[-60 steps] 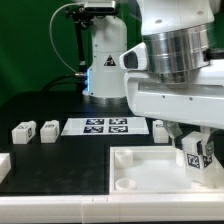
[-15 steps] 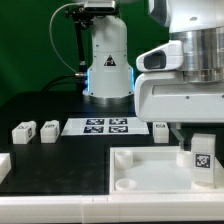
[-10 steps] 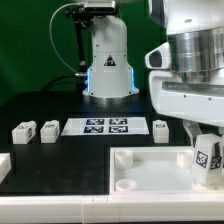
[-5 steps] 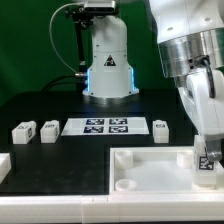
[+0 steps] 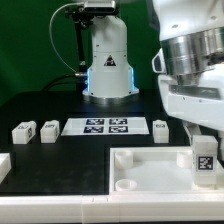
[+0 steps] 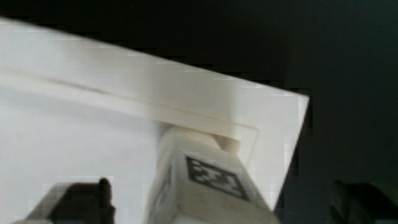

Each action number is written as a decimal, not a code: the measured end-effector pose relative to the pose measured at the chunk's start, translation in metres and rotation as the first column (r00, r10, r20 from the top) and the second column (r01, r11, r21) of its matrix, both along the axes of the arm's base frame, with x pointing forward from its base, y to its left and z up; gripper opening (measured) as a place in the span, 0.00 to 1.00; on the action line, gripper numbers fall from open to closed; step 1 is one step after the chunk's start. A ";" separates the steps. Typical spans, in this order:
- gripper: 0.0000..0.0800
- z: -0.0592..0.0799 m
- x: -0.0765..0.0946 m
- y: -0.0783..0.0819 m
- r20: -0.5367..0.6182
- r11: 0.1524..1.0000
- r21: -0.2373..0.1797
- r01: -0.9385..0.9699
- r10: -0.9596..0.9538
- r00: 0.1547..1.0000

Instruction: Assemble one leg

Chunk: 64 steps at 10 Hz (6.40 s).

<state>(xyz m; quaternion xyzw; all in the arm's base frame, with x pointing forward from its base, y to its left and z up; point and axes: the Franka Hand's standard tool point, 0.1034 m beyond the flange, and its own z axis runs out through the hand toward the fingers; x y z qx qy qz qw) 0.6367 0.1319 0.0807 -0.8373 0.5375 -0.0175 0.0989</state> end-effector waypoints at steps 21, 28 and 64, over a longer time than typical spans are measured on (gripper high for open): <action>0.38 -0.007 0.001 -0.022 -0.045 0.973 0.072 0.218 -0.215 0.976; 0.81 -0.002 0.005 -0.019 -0.018 0.551 -0.214 -0.807 0.823 0.567; 0.37 -0.004 0.000 -0.015 -0.097 0.935 -0.063 0.349 -0.354 0.930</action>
Offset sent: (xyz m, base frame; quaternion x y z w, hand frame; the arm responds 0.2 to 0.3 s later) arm 0.0109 -0.0209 0.0015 -0.0760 0.0431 -0.3467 0.9339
